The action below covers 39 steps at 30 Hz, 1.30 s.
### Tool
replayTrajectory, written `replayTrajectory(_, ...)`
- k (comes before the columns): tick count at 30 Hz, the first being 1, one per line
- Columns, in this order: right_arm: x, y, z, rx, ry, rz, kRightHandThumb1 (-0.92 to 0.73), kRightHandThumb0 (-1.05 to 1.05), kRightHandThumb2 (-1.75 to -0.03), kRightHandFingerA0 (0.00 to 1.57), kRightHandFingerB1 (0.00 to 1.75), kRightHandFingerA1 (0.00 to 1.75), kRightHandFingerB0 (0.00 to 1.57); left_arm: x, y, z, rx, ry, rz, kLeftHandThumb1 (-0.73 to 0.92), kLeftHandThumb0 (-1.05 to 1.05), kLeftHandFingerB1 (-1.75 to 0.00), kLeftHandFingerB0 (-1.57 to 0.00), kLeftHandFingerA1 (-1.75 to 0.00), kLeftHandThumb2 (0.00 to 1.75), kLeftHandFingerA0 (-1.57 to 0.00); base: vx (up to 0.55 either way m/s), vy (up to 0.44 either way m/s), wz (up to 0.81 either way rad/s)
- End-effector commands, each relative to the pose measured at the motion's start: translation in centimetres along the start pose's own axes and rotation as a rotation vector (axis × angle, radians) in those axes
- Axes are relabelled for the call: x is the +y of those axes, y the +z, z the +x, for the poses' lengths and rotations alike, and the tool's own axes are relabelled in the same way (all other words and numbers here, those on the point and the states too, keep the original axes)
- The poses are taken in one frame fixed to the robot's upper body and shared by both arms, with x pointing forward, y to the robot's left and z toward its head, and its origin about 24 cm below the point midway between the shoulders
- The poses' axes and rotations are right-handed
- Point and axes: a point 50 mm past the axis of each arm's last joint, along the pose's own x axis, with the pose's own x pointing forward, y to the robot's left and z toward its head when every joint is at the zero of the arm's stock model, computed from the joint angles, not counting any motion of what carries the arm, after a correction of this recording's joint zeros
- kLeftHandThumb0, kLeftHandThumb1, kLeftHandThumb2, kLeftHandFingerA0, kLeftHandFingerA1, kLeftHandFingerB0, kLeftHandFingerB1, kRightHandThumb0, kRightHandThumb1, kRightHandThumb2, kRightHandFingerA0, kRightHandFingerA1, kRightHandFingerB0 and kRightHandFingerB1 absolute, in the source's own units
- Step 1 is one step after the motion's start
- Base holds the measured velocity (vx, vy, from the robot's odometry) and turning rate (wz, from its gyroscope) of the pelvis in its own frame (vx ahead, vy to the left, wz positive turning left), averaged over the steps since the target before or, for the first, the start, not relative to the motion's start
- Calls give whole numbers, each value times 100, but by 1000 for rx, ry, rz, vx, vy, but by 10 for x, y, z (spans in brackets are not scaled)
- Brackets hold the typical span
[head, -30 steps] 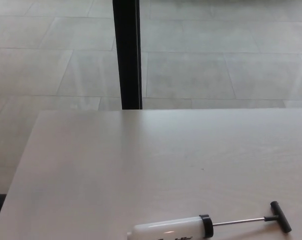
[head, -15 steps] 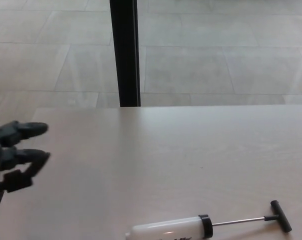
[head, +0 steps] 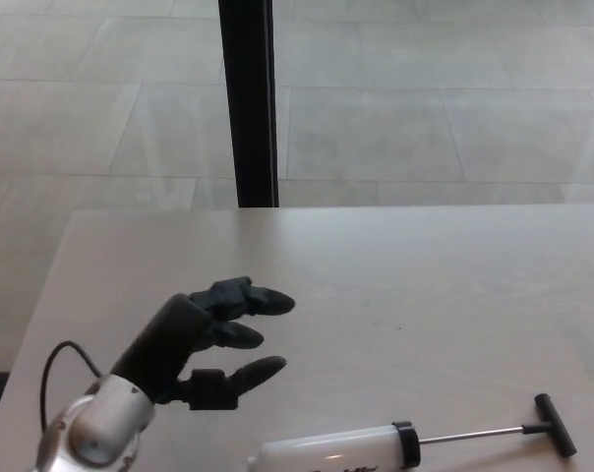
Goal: The robot uses its left hand to lift the air pump kept on the middle of the desk and use the right hand to compress the handle
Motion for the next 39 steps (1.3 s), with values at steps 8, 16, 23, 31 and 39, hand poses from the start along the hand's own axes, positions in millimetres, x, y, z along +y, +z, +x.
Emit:
replayTrajectory(8, 23, 18, 11, -43, 91, -97, -88, -86, -67, 34, 32, 46, 35, -35, 51, 16, 67, -306, 891, 91, -105, -15, 0, 0, 72, 0, 0, 0, 0)
replayTrajectory(16, 23, 22, 14, -57, 90, -100, -88, -87, -67, 36, 33, 45, 37, -47, 50, 10, 123, -352, 974, 90, -105, -10, 0, 0, 73, 0, 0, 0, 0)
replayTrajectory(23, 25, 24, 17, -66, 74, -97, -86, -84, -67, 38, 34, 46, 40, -70, 45, -5, 150, -351, 907, 70, -103, -7, 0, -25, 118, 0, 0, 0, 0)
replayTrajectory(31, 27, 22, 15, -68, 88, -64, -73, -89, -113, 28, 47, 54, 29, -84, 34, -29, 196, -349, 852, 73, -101, -13, 0, -25, 117, 0, 0, 0, 0)
replayTrajectory(39, 27, 18, 12, -50, 67, -45, -85, -80, -66, 36, 34, 45, 40, -86, 22, -49, 235, -302, 852, 70, -97, -28, -11, -27, 112, 0, 0, 0, 0)
